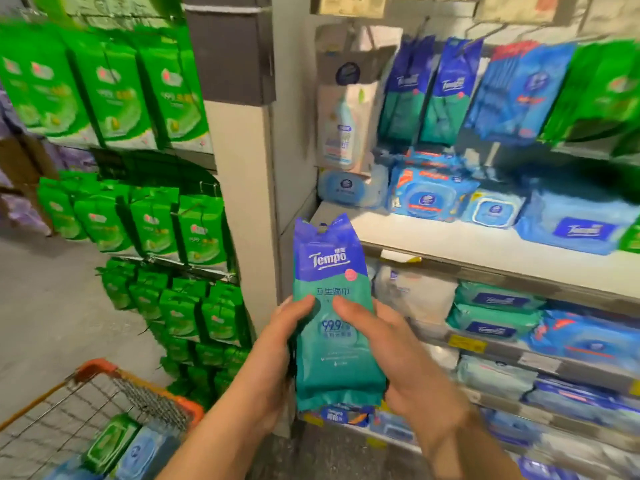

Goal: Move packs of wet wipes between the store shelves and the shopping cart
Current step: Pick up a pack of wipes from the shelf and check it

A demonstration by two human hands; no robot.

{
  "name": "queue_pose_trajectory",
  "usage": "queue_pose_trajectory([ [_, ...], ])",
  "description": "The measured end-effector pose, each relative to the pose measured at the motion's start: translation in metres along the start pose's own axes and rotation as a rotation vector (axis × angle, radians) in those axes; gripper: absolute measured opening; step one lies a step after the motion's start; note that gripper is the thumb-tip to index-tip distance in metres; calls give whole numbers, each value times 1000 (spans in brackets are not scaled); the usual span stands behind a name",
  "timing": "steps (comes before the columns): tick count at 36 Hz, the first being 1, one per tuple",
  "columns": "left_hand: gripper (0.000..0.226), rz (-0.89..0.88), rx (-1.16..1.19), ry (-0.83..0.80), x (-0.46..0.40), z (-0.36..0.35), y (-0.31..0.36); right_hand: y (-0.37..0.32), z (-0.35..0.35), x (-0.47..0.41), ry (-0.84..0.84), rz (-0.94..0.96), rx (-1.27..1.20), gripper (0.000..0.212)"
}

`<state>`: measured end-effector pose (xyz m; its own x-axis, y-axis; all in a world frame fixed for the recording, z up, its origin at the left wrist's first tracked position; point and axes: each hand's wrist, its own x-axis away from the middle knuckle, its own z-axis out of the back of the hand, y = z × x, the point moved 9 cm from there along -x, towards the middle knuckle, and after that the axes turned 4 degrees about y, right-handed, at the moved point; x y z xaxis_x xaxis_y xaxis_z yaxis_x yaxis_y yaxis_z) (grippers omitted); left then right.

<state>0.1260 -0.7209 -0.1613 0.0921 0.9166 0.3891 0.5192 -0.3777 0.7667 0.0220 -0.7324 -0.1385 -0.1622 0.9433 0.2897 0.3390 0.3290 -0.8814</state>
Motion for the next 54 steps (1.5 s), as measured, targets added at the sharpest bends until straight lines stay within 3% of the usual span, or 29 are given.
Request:
queue_pose_trajectory([
  [3,71,-16,-4,-21,-9,-32,-10,-19,29,-2,2,8,-31,42],
  [7,55,14,60,-52,-26,-66,-17,-41,53,-4,-6,41,-52,37],
  [11,84,57,64,-151,-38,-91,-20,-56,67,-6,-24,44,-84,31],
  [18,99,-13,52,-284,-71,-124,11,-97,74,-31,-3,137,-47,24],
  [26,55,-233,-95,-302,-82,-129,67,-133,59,-50,68,281,-13,25],
  [32,41,-322,-117,-339,-92,-137,102,-151,50,-68,84,398,2,29],
  [35,51,-362,-125,-334,-96,-141,114,-163,52,-73,98,449,32,32],
  [40,92,-428,-142,-269,-102,-143,130,-186,53,-83,86,528,135,43],
  [43,113,-459,-107,-226,-105,-142,139,-197,54,-90,55,530,121,34],
  [47,111,-529,-95,-174,-110,-142,150,-219,59,-93,46,600,154,41],
  [51,80,-595,-108,-130,-116,-136,158,-246,64,-94,33,690,202,36],
  [54,99,-626,-124,-103,-118,-133,163,-268,62,-95,12,760,241,36],
])
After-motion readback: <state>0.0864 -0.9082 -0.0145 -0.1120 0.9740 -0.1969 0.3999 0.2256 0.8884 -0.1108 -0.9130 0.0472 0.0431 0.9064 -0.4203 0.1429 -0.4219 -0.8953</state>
